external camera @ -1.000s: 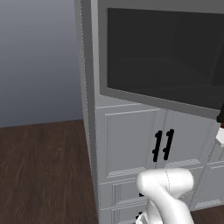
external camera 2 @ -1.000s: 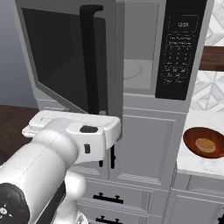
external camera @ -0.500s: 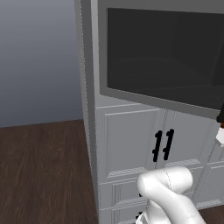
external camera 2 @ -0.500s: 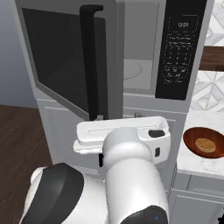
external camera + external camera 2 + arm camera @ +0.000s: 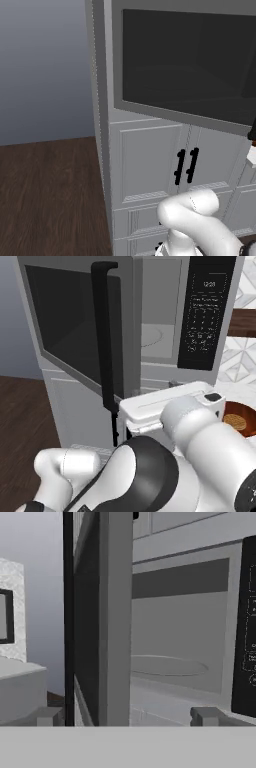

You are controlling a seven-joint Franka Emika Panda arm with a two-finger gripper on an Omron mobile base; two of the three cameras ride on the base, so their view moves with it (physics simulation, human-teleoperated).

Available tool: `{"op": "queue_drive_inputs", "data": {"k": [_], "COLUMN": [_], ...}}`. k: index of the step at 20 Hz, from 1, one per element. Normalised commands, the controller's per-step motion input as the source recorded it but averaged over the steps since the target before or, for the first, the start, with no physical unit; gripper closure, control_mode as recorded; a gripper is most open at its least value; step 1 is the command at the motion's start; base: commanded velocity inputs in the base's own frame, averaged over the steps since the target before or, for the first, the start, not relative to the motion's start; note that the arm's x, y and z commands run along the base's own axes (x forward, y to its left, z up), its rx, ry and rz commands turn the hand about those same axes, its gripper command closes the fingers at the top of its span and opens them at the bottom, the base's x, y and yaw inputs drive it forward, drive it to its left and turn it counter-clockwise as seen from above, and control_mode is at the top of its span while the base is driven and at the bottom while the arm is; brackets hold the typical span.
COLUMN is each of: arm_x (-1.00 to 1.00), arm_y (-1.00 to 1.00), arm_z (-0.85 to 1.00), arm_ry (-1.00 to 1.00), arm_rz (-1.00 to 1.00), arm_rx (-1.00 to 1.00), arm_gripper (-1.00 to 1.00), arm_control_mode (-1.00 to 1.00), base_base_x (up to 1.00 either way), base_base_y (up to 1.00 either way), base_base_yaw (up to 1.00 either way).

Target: Open the microwave, place the bowl with waffle inside the microwave, then close the microwave door and turn it on.

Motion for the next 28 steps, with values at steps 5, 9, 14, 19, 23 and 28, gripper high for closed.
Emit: {"op": "queue_drive_inputs", "data": {"k": [5, 9, 14, 19, 23, 28], "arm_x": [0.72, 0.64, 0.53, 0.32, 0.30, 0.44], "arm_y": [0.00, -0.01, -0.11, -0.30, -0.24, 0.02], "arm_z": [-0.21, -0.11, -0.13, -0.06, -0.14, -0.20], "arm_ry": [0.00, 0.00, 0.00, 0.00, 0.00, -0.01], "arm_rz": [0.18, 0.20, 0.20, 0.21, 0.22, 0.18], "arm_rx": [0.00, 0.05, 0.08, 0.15, 0.12, 0.01], "arm_gripper": [-1.00, -1.00, -1.00, -1.00, -1.00, -1.00], "arm_control_mode": [-1.00, -1.00, -1.00, -1.00, -1.00, -1.00], "base_base_x": [0.00, 0.00, 0.00, 0.00, 0.00, 0.00], "base_base_y": [0.00, 0.00, 0.00, 0.00, 0.00, 0.00], "base_base_yaw": [0.00, 0.00, 0.00, 0.00, 0.00, 0.00]}}
